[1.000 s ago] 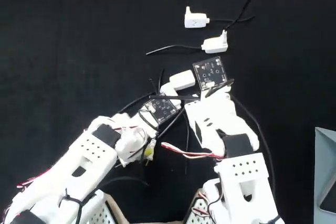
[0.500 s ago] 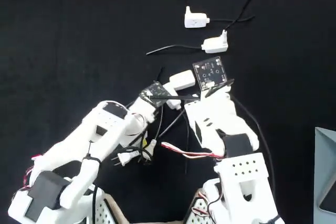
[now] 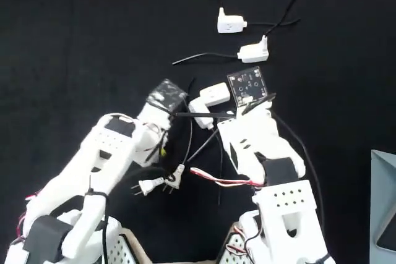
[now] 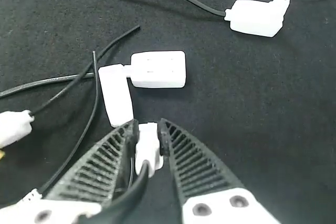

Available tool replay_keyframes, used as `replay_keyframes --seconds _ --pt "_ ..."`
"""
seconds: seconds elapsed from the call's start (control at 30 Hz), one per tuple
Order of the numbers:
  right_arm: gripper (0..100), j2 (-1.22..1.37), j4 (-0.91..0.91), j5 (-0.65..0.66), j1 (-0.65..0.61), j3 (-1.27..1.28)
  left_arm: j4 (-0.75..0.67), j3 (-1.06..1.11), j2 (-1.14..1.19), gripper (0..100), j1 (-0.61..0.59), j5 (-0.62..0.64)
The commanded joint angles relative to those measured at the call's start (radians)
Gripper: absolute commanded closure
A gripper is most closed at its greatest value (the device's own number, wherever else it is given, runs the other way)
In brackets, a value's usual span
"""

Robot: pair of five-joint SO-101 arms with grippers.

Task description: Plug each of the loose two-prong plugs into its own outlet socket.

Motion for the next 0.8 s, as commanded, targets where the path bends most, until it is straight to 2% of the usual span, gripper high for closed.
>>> replay_keyframes --seconds 0.0,0.2,0.57,0.77 --pt "98.6 -0.024 0.002 0.006 0.011 -0.053 0.057 -0.036 -0.037 66 -0.038 0.075" --pt "98.6 -0.022 0.002 0.005 0.011 -0.053 0.052 -0.045 -0.044 67 -0.116 0.081" --pt "98.6 -0.021 0.002 0.002 -0.031 -0.048 -0.051 -0.039 -0.035 67 -0.220 0.046" --pt "98.6 -0.019 0.002 0.002 -0.031 -0.048 -0.055 -0.025 -0.035 72 -0.185 -0.006"
